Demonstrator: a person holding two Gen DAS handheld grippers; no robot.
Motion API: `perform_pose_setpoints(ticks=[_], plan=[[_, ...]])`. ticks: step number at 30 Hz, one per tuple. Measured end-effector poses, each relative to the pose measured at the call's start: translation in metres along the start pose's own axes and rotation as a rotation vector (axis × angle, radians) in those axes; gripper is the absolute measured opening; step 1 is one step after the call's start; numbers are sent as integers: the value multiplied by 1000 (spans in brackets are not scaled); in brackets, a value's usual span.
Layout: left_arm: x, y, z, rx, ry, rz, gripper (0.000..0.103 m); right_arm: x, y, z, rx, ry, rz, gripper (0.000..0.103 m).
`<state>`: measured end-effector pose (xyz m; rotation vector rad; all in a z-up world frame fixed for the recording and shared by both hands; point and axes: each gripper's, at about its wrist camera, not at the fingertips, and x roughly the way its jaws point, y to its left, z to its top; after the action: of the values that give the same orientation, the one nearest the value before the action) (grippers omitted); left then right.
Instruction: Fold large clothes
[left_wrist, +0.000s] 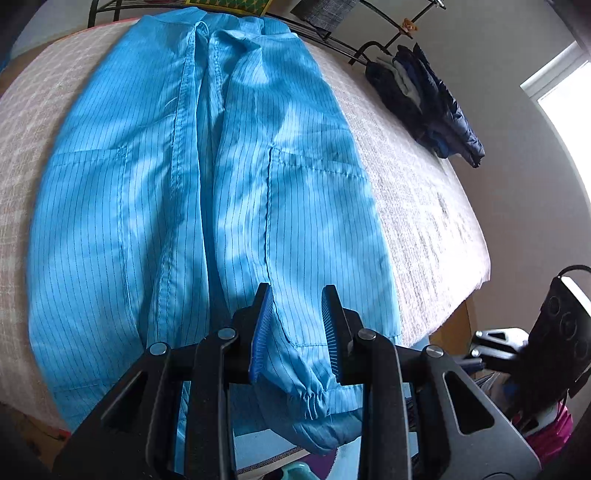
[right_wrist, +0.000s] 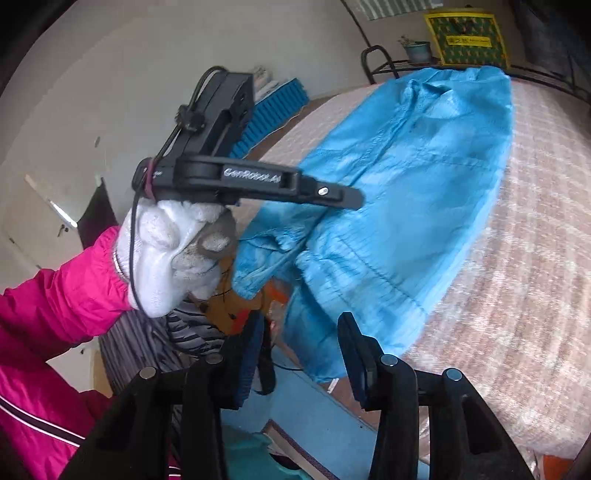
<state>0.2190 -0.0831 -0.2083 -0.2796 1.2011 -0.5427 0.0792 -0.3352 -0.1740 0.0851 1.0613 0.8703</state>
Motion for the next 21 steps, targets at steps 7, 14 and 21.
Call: perform_pose_setpoints(ticks=[7, 14, 21], plan=[[12, 6, -8, -7, 39, 19, 26, 15, -18, 4, -167, 69, -190, 40], [-1, 8, -12, -29, 8, -10, 26, 21, -37, 1, -16, 77, -126, 43], [-5, 24, -24, -58, -8, 35, 26, 29, -72, 1, 222, 38, 5, 33]])
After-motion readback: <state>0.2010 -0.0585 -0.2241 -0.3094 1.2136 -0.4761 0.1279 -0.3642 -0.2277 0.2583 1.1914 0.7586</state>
